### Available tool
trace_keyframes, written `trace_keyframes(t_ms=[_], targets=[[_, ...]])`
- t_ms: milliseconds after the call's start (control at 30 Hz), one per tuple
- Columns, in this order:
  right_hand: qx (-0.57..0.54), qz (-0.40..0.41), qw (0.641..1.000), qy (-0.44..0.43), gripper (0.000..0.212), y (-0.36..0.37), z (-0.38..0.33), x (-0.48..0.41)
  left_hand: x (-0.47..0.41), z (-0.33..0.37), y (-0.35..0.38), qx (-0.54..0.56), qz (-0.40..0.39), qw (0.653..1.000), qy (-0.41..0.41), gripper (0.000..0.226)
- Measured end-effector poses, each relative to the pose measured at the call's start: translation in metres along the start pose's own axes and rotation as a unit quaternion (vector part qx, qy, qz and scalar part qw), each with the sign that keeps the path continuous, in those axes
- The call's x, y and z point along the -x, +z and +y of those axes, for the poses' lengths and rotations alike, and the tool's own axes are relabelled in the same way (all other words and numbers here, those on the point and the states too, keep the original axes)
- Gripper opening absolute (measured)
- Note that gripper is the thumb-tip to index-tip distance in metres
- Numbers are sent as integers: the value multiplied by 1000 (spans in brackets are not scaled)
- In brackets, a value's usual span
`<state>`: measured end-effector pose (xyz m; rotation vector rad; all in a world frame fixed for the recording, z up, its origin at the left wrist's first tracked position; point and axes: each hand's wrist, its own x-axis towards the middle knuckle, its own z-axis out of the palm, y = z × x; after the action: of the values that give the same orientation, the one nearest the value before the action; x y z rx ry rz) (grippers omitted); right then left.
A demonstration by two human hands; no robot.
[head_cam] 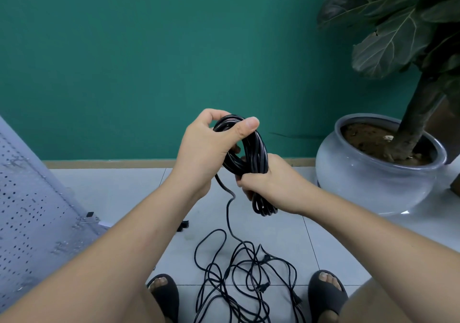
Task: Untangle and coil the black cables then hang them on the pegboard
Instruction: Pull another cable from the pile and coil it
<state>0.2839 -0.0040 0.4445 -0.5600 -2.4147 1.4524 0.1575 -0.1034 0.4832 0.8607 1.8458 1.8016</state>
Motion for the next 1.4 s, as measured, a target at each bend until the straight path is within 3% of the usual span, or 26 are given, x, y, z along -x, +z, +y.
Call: trace_keyframes(t_ms=[200, 333, 500, 700, 867, 1067, 1167, 1267, 1400], targets=[[-13, 19, 1000, -20, 17, 7, -6, -3, -4, -2, 4, 112, -38, 993, -23, 35], [-49, -54, 997, -29, 15, 4, -9, -4, -7, -3, 5, 141, -63, 987, -50, 26], [-95, -104, 990, 5, 11, 1, -11, -3, -9, -2, 9, 192, -82, 976, -69, 27], [-120, -100, 988, 5, 18, 9, -5, -5, -14, 0, 10, 201, -94, 973, -54, 29], [-96, -51, 994, -1, 46, 5, -9, -5, -11, -3, 12, 171, -82, 982, -10, 35], [-138, -2, 990, -26, 26, -14, -12, -3, -1, -20, 18, 162, -112, 979, -44, 57], [-150, 33, 987, -40, 24, -23, -15, -3, 3, -50, 27, 61, -157, 983, -70, 44], [-184, 73, 979, -46, 19, -30, -17, -2, 14, -80, 38, -90, -241, 962, -93, 27], [-228, 147, 961, -44, 12, -38, -15, -6, 39, -99, 49, -130, -266, 949, -106, 25]])
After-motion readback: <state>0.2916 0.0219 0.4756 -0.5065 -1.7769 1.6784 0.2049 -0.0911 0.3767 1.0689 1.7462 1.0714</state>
